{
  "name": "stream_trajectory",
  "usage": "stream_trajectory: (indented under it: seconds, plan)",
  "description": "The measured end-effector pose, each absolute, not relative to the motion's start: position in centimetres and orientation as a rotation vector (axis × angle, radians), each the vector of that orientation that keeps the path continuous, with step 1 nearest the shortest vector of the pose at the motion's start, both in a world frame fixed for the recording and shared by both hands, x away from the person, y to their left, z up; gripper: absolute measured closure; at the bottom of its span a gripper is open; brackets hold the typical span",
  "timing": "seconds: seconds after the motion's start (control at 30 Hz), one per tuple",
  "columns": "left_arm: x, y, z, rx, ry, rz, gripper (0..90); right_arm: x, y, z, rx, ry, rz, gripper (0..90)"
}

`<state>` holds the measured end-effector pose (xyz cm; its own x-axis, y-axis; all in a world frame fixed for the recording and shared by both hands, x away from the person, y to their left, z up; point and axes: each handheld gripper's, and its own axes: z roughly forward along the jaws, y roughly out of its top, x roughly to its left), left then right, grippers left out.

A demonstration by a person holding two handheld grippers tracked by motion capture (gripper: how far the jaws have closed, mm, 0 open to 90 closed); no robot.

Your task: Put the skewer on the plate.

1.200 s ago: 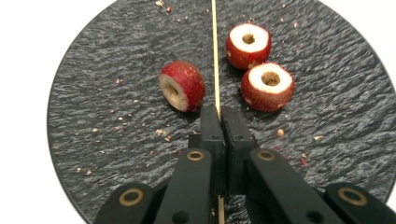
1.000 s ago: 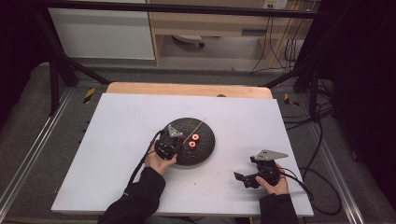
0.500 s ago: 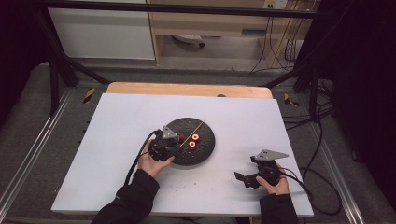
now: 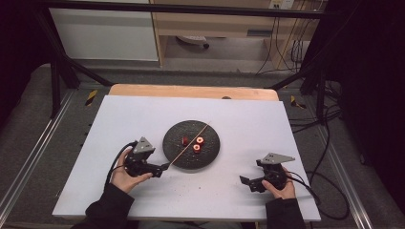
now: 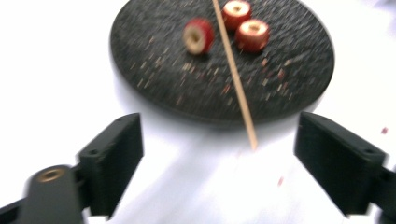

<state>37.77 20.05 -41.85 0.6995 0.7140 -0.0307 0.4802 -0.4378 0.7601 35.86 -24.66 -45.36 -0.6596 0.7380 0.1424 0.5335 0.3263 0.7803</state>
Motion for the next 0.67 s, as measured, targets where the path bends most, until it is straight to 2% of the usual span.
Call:
stream_trajectory:
  seconds: [0.13,0.43,0.67]
  plan:
    - [36.8,22.1,-42.5,2.087,0.941,0.388,6.0,35.9,-24.6,-45.4,1.156,2.357,1.241,1.0]
    - [34.9,25.0,-44.9,2.069,0.973,0.386,5.1,35.9,-24.5,-45.5,1.154,2.37,1.23,0.7]
    - [34.7,25.6,-45.2,2.062,0.974,0.394,4.9,35.8,-24.4,-45.7,1.158,2.387,1.22,0.8]
